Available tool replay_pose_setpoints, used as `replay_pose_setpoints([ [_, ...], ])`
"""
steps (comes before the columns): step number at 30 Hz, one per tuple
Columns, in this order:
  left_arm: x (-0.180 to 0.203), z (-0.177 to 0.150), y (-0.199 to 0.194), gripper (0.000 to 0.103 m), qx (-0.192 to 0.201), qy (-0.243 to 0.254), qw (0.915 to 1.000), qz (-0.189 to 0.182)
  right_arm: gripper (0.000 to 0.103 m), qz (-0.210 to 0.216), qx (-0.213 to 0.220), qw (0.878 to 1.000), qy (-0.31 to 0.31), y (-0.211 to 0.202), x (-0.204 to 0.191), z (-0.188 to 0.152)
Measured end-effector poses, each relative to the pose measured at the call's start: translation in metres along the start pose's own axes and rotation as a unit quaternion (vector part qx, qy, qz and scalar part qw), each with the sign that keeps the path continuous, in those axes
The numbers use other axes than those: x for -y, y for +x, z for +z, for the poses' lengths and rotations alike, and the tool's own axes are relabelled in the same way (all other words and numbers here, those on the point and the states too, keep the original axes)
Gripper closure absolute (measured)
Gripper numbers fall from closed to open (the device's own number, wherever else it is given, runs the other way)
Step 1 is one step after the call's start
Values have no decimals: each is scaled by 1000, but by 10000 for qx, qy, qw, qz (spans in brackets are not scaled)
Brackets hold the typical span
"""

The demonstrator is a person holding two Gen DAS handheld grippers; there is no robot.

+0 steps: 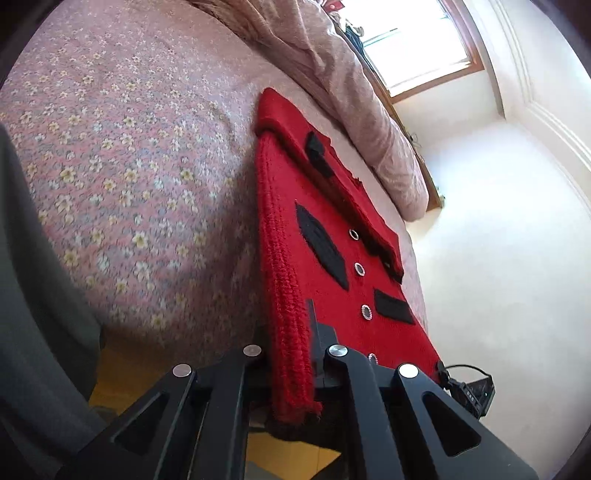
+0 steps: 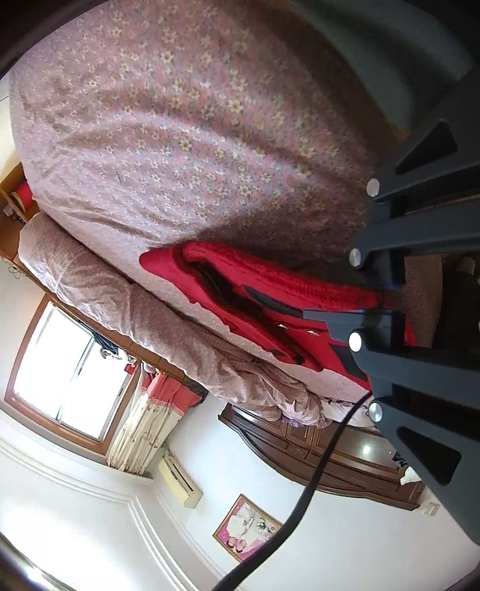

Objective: Fold small clothes
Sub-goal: 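Grasp the cardigan's hem edge with the left gripper while the right gripper grasps it too, then lift the hem with both grippers and fold it over toward the collar, release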

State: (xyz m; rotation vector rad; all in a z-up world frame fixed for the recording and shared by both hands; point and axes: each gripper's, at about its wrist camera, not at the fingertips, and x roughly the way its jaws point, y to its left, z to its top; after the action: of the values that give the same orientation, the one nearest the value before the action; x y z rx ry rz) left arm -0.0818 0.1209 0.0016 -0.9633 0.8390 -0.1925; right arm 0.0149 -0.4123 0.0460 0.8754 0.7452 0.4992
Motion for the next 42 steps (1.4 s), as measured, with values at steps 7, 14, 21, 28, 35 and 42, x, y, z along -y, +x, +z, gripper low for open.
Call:
replay_pose_setpoints([
  [7,22,37,11,103,2,87,9999,-116,97,-66,-58,9986,-523,19,-25,36],
  [14,56,129,60,103,436,415,9982,35,96,47,271,9931,-1136,87,-46,111],
  [21,65,205,132,103,548,697,9952,411,96,-544,106,9939,-949,164,-20,171],
  [28,68,239,152,103,720,830,9933,355,96,-429,141,9957,-805,219,-15,199],
  [35,68,275,183,103,707,775,9934,466,96,-540,175,9935,-986,252,-23,218],
  [42,57,285,204,103,542,723,9946,511,96,-536,46,9972,-524,265,7,229],
])
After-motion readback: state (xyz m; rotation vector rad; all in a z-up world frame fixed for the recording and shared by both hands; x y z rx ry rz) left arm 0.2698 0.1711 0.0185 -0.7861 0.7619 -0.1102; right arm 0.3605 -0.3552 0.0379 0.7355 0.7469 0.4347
